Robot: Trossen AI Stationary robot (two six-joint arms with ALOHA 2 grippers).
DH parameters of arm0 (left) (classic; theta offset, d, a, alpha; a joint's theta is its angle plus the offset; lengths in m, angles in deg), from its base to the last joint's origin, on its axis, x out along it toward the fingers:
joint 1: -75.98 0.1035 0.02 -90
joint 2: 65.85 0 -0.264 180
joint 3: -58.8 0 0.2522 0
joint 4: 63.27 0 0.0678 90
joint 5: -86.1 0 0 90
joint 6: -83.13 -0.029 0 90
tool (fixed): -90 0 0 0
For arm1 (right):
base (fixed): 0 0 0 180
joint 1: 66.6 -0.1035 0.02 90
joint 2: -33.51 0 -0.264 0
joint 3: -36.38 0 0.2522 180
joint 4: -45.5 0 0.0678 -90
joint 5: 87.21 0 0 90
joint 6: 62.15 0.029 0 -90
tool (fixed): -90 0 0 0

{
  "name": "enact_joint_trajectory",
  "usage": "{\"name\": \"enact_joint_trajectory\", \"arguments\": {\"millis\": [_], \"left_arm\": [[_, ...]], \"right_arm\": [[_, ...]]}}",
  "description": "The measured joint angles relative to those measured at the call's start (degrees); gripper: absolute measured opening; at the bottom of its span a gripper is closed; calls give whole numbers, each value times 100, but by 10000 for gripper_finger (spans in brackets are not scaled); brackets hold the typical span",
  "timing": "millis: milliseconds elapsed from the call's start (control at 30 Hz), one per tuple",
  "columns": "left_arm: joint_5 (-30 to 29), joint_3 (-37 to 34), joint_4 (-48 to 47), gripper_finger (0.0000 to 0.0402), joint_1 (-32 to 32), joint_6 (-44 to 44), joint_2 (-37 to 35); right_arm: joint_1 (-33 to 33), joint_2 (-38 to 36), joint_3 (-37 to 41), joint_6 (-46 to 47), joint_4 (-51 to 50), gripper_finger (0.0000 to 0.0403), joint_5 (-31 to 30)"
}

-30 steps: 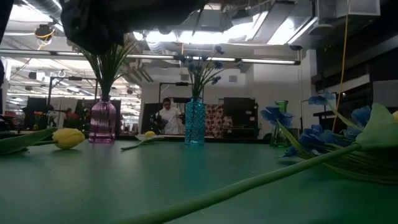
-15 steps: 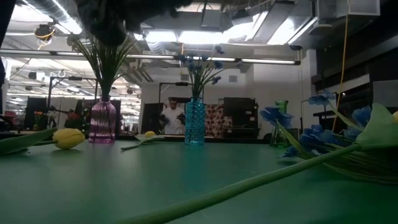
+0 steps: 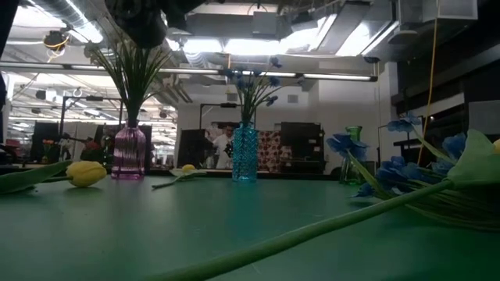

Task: Sort flowers into vase by color
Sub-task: Put the top blue flowers into the blue vase

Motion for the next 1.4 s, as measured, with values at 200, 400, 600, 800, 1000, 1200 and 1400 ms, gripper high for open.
{"name": "enact_joint_trajectory", "arguments": {"millis": [200, 400, 600, 800, 1000, 1200, 1400], "left_arm": [[0, 0, -25, 8, 52, 0, 2], [0, 0, -98, 11, 92, -9, 2], [0, 0, -273, 8, 90, -116, 5], [-6, 0, -325, 12, 125, -134, 7], [-7, 0, -442, 10, 123, -142, 7], [-77, 0, -433, 10, 129, -192, 7], [-320, -4, -544, 37, 136, -190, 7]], "right_arm": [[-431, 775, -273, -13, 697, 241, 33], [-606, 1338, -712, -38, 803, 241, 32], [-608, 1616, -1012, -25, 798, 241, 34], [-608, 1762, -1162, -8, 704, 237, 34], [-605, 1762, -1174, -7, 506, 152, -17], [-608, 1762, -1174, 0, 506, 16, -18], [-607, 1755, -1182, -19, 231, 13, -256]]}}
